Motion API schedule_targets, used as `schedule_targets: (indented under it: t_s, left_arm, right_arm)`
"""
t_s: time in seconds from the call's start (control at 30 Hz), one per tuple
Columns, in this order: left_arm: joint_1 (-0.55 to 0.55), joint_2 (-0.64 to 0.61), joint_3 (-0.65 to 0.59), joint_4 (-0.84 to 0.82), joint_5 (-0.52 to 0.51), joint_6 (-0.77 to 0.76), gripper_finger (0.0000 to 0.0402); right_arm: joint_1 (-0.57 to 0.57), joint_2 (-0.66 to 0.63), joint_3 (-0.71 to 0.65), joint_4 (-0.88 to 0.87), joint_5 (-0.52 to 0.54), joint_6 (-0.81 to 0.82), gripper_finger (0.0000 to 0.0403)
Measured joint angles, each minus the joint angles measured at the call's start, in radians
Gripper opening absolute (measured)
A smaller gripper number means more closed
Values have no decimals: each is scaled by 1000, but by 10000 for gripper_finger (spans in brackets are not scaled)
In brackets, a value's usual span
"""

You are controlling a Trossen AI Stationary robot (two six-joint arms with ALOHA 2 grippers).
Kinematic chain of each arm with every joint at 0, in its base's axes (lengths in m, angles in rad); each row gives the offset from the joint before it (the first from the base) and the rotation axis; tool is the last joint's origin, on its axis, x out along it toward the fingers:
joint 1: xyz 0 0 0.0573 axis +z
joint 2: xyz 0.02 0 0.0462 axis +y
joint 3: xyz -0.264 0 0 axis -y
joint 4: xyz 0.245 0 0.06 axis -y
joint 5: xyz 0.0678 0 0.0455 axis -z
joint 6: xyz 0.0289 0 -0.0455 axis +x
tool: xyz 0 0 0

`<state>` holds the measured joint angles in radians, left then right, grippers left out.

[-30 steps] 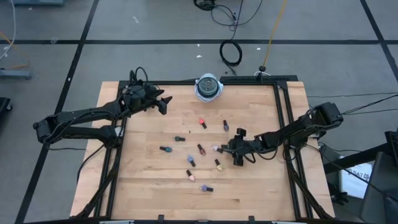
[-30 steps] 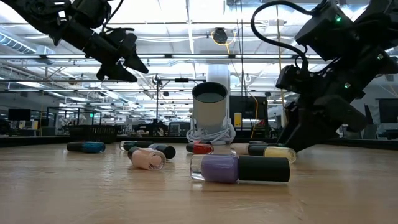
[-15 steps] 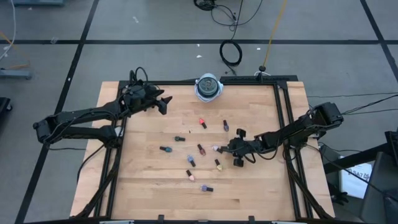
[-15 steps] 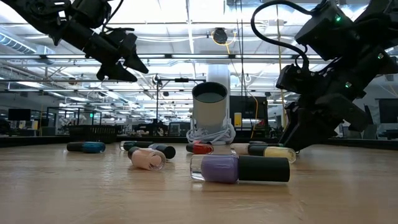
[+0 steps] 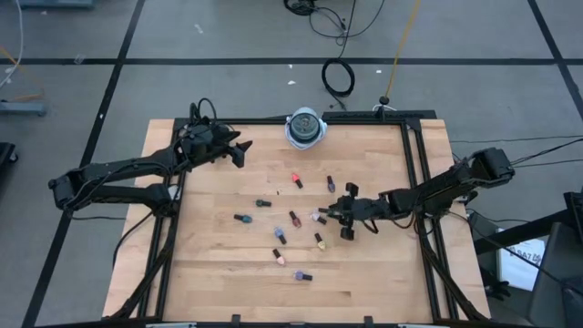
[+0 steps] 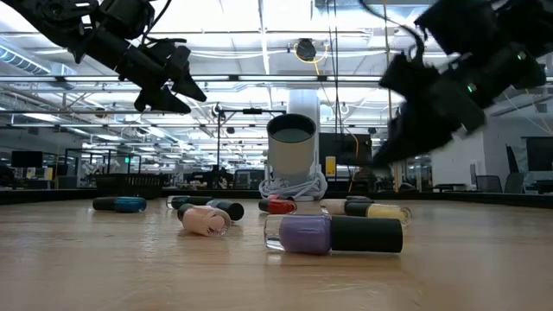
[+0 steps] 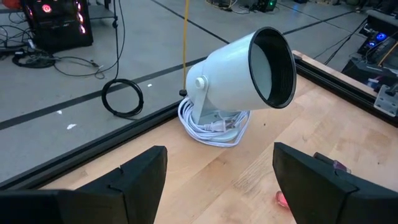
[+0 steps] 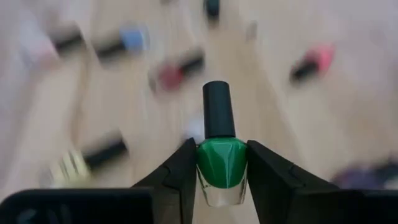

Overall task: Pick & Place Nail Polish
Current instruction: Put the green nail polish bottle into the black bin

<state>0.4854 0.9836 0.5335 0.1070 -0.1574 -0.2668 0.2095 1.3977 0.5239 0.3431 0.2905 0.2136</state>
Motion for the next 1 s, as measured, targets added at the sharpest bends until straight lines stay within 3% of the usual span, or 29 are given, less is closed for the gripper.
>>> schedule_targets:
  t_s: [0.3, 0.6, 1.0]
  left_arm:
    - [-3, 0, 0, 1, 0, -1, 283]
    - [-5, 0, 0, 1, 1, -2, 283]
    - [-5, 0, 0, 1, 0, -2, 283]
  right_arm:
    - [-21, -62, 1, 225, -24, -149, 104]
    - [-91, -62, 1, 477, -270, -210, 104]
    - [-146, -62, 1, 606, -484, -221, 104]
